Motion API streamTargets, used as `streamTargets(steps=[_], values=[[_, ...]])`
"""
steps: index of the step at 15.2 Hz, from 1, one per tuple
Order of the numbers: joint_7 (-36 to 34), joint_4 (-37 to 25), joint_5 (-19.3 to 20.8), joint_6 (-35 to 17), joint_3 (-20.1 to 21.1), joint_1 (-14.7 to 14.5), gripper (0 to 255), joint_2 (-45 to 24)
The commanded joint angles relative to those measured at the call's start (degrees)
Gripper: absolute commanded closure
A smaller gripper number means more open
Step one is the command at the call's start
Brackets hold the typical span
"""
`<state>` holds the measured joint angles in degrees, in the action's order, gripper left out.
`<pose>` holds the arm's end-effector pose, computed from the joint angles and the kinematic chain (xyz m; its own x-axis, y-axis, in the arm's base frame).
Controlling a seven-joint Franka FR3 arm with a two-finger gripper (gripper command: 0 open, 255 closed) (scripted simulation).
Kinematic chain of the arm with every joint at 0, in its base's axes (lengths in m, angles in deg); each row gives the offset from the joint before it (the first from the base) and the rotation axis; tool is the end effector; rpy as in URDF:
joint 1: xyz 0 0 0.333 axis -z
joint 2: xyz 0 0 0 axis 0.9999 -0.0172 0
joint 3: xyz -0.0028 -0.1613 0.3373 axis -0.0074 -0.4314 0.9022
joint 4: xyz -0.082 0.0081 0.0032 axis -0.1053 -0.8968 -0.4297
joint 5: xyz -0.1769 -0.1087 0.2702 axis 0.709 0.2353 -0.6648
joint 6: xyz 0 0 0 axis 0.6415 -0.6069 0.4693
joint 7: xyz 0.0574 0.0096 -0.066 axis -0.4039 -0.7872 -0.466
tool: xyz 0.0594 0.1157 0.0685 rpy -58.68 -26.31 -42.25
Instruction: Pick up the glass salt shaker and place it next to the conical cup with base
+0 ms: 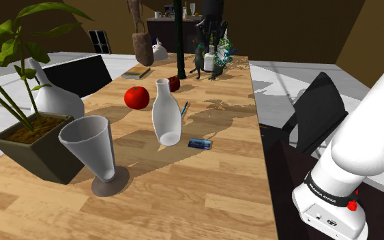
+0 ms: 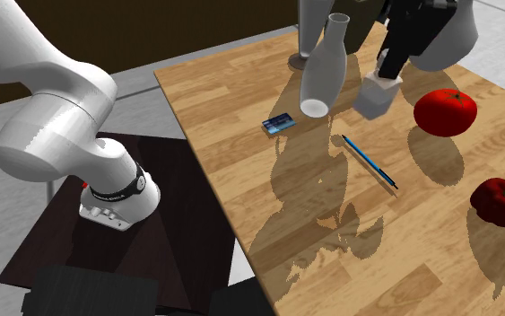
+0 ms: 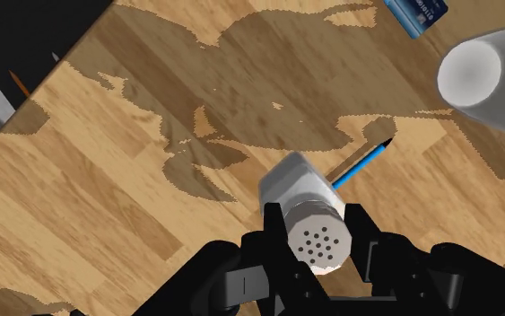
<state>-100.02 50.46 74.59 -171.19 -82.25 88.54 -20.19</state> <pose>0.4662 0.0249 0.6482 0.9879 -0.1551 0.0088 -0.1552 -0.9878 0.0123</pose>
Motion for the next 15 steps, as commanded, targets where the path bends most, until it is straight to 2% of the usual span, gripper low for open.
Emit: streamTargets(steps=[1, 11, 15], values=[[0.00, -1.97, 0.02, 1.61, 0.01, 0.00, 255, -0.38], [-0.01, -13.89, 0.18, 10.27, 0.08, -0.04, 255, -3.64], [-4.17, -12.74, 0.03, 10.38, 2.23, -2.03, 255, -2.44]])
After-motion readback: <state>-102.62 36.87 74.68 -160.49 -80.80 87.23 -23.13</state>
